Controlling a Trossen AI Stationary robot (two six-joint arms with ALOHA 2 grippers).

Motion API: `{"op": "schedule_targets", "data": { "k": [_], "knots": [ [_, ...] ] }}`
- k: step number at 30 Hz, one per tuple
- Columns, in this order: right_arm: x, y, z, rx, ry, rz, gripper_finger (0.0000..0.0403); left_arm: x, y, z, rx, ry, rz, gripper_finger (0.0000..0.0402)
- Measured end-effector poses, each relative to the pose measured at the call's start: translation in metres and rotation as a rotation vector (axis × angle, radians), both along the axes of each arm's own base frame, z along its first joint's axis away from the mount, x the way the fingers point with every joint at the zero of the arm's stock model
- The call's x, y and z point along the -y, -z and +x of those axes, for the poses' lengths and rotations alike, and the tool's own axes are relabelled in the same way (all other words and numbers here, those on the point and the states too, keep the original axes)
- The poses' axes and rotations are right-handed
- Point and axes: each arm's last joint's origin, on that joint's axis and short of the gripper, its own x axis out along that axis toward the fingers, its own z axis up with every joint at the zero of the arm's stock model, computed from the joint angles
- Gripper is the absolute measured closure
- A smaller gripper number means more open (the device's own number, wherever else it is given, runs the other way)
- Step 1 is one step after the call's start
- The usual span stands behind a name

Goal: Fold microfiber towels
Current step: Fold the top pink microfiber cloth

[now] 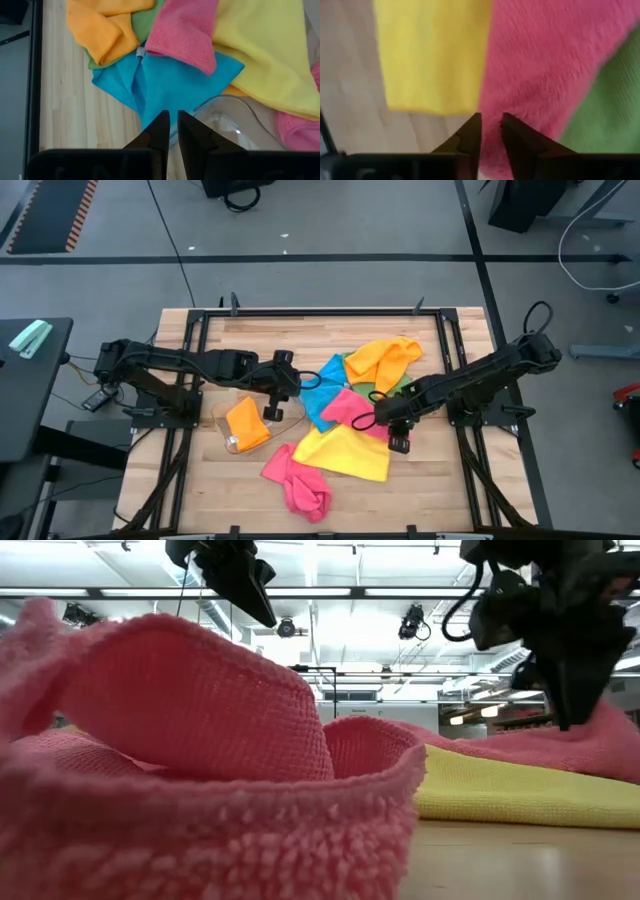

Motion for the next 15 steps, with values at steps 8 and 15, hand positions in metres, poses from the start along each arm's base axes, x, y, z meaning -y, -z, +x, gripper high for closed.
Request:
{"op": "schedule_targets", "data": {
  "k": [8, 15],
  "knots": [
    [0.009, -0.025, -0.01, 0.033, 0.081, -0.08, 0.0239, 0.0, 0.0, 0.0, 0.004, 0.003, 0.002, 0.036],
    [0.013, -0.016, -0.012, 0.004, 0.155, -0.016, 0.0222, 0.0, 0.0, 0.0, 0.001, 0.002, 0.002, 0.0357]
  ]
}}
